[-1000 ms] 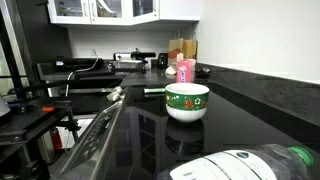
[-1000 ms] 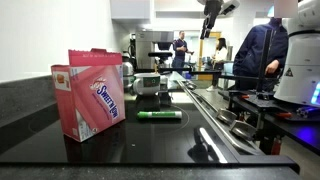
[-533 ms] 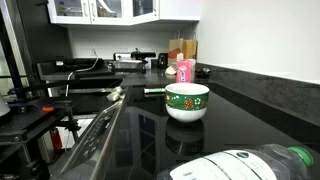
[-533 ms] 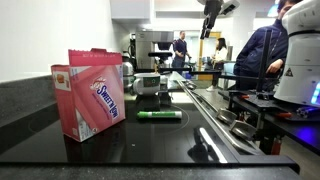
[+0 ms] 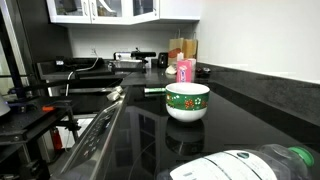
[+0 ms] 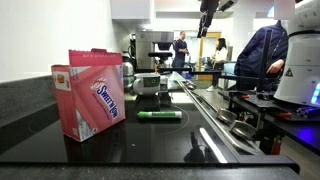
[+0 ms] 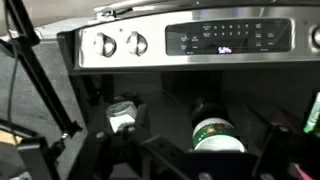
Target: Put the marker in the bowl
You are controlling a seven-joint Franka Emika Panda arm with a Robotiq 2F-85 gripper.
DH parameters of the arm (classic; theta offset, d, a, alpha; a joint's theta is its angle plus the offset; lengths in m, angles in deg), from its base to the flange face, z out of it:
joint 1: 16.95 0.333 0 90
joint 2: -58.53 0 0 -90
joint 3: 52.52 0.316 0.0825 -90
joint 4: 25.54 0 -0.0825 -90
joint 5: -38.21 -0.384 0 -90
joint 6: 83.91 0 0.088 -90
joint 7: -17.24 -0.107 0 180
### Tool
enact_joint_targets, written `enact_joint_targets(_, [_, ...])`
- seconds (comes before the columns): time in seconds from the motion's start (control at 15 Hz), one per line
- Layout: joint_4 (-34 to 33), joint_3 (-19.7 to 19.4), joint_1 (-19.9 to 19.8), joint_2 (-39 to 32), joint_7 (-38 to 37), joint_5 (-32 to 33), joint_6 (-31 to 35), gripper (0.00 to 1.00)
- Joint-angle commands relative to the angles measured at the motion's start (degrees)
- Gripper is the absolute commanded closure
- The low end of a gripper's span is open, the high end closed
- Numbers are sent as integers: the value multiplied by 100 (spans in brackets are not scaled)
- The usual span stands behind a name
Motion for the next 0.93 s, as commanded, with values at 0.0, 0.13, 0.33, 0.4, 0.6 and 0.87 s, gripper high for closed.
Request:
enact_joint_targets(0.0, [-332,540,268,-510,-575,-321,-237,0])
enact_joint_targets(0.13, [-451,840,524,-796,-860,-527,-258,0])
enact_joint_targets(0.33, [-708,1300,889,-1356,-1306,-815,-236,0])
enact_joint_targets(0.4, [-815,1445,995,-1556,-1468,-883,-206,0])
enact_joint_targets(0.6, [-1259,1807,1347,-2309,-1723,-1120,-34,0])
enact_joint_targets(0.87, [-1978,2192,1554,-3505,-2432,-958,211,0])
